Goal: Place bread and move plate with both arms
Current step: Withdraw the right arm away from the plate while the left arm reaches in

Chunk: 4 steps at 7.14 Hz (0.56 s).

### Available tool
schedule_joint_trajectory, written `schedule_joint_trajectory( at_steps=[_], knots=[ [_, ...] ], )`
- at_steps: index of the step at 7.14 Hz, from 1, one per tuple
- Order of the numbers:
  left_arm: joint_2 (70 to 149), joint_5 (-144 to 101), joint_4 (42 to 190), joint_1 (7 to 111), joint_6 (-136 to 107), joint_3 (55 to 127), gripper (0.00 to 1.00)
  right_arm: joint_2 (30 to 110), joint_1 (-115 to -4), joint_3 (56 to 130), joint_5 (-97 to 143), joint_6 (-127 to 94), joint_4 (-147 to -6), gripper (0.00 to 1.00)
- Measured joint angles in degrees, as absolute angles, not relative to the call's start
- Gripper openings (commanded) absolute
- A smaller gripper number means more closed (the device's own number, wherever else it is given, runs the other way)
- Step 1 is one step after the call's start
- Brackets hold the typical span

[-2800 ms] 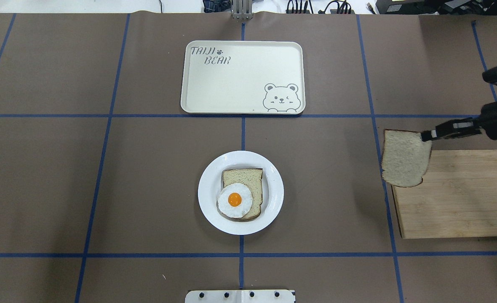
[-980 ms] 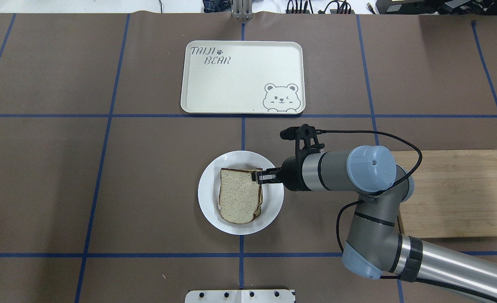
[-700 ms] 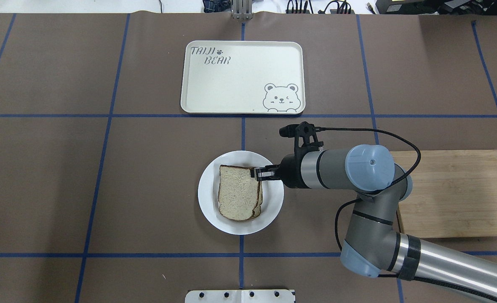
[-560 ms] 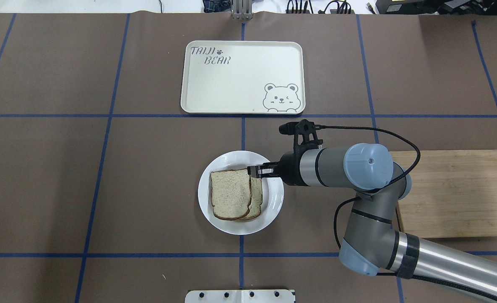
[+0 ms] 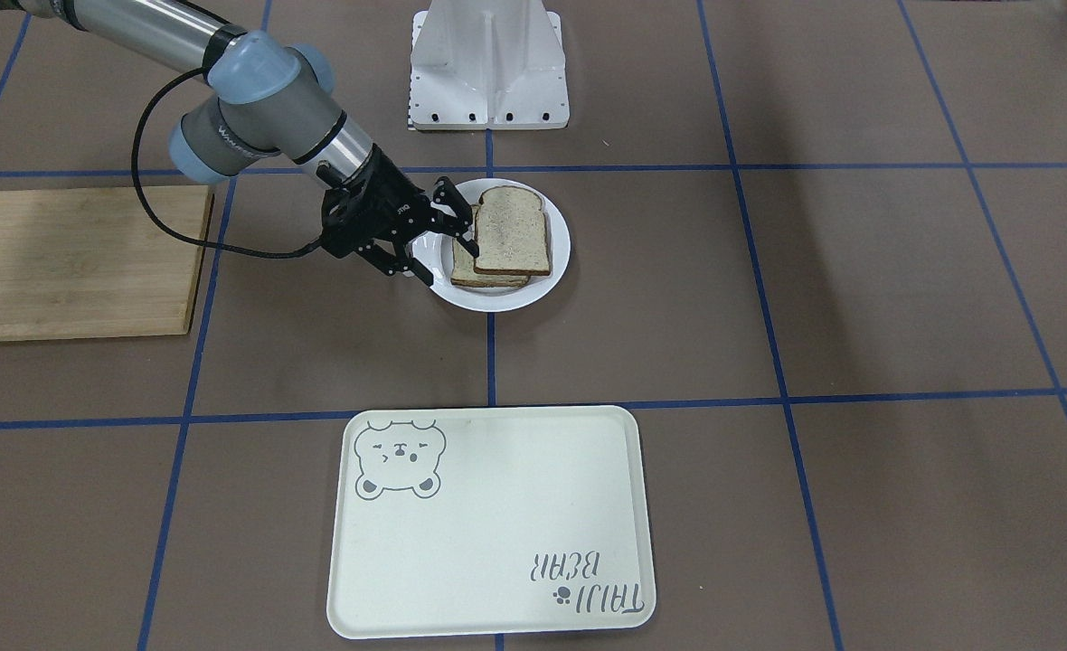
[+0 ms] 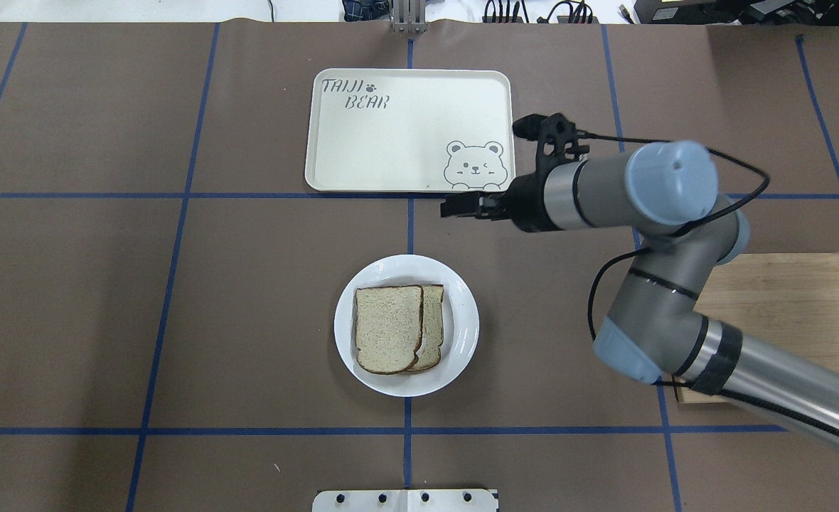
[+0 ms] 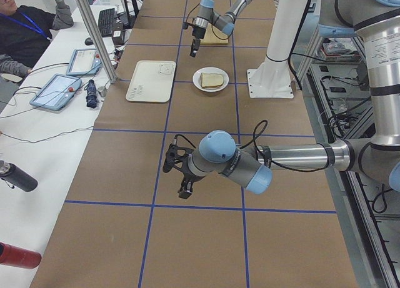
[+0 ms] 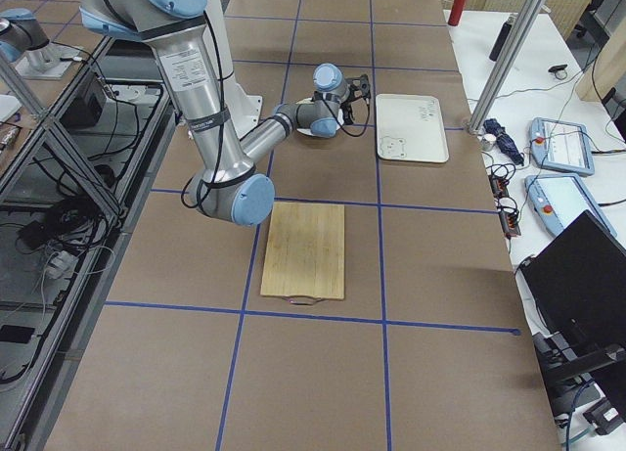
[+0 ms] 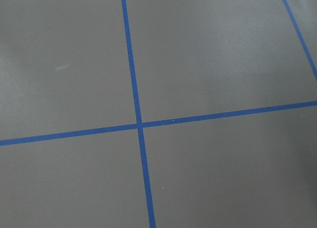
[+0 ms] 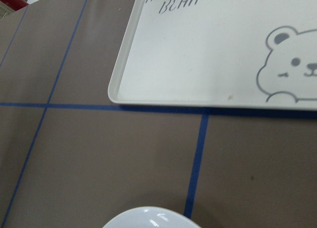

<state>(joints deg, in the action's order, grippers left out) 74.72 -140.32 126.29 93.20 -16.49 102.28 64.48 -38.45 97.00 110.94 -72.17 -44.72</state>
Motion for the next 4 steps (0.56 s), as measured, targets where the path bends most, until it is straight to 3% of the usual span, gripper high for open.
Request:
schedule_joint_trajectory(
  at_steps=[4],
  knots=[
    [78.9, -148.5, 143.9, 85.4, -35.2, 102.2, 0.98, 69.3, -56.1, 99.7, 121.2, -59.9, -64.6, 1.0]
  ],
)
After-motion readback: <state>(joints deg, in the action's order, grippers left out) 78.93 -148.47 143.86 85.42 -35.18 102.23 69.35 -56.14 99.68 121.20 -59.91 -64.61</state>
